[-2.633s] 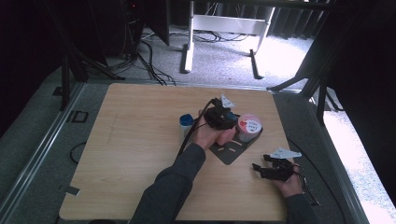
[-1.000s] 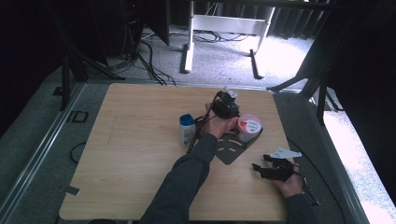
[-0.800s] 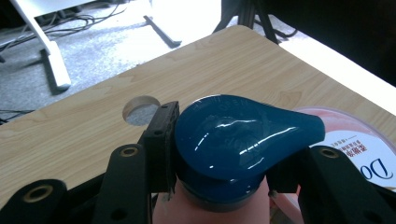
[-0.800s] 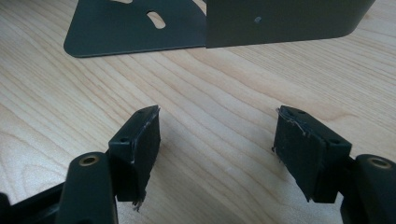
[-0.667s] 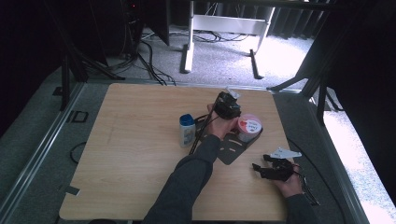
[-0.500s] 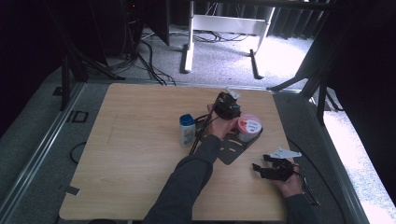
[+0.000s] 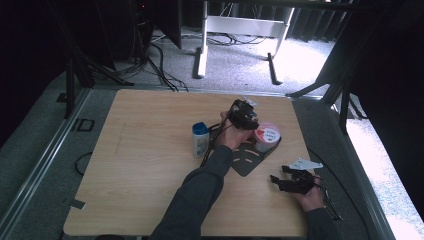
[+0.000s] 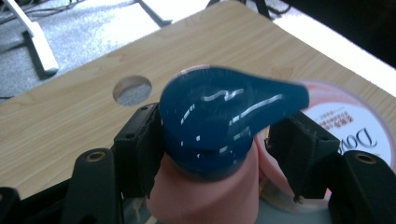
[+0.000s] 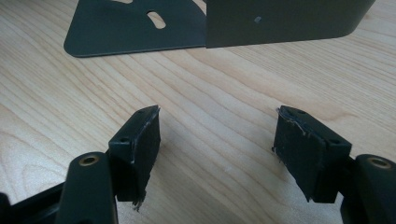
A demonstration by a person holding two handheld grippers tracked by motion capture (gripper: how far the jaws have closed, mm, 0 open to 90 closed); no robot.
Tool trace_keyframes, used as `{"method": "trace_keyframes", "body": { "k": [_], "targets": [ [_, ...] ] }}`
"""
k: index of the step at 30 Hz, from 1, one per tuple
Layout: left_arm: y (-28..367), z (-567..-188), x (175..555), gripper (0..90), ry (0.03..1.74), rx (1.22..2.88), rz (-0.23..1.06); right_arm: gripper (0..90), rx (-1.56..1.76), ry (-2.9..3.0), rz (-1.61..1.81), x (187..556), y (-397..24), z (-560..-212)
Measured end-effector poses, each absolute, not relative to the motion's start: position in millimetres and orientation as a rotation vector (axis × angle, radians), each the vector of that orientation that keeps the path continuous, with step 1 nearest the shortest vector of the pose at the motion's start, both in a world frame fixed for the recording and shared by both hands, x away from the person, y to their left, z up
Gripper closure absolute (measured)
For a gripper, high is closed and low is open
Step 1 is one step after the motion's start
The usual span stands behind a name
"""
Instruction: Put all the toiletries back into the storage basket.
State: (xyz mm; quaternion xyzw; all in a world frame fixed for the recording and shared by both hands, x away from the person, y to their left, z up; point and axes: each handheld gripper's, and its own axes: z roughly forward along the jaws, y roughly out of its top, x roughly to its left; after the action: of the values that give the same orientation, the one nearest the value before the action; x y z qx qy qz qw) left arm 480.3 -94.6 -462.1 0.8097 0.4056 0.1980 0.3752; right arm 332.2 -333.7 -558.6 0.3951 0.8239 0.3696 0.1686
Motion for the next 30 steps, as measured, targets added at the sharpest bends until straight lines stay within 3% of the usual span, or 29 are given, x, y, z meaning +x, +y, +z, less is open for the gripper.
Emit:
{"method": "trace_keyframes", "body": {
  "k": [30],
  "targets": [
    [-49, -448, 435, 38.5, 0.916, 2.094, 0.419, 31.0, 1.124, 2.345, 1.053, 332, -334, -559]
  ]
}}
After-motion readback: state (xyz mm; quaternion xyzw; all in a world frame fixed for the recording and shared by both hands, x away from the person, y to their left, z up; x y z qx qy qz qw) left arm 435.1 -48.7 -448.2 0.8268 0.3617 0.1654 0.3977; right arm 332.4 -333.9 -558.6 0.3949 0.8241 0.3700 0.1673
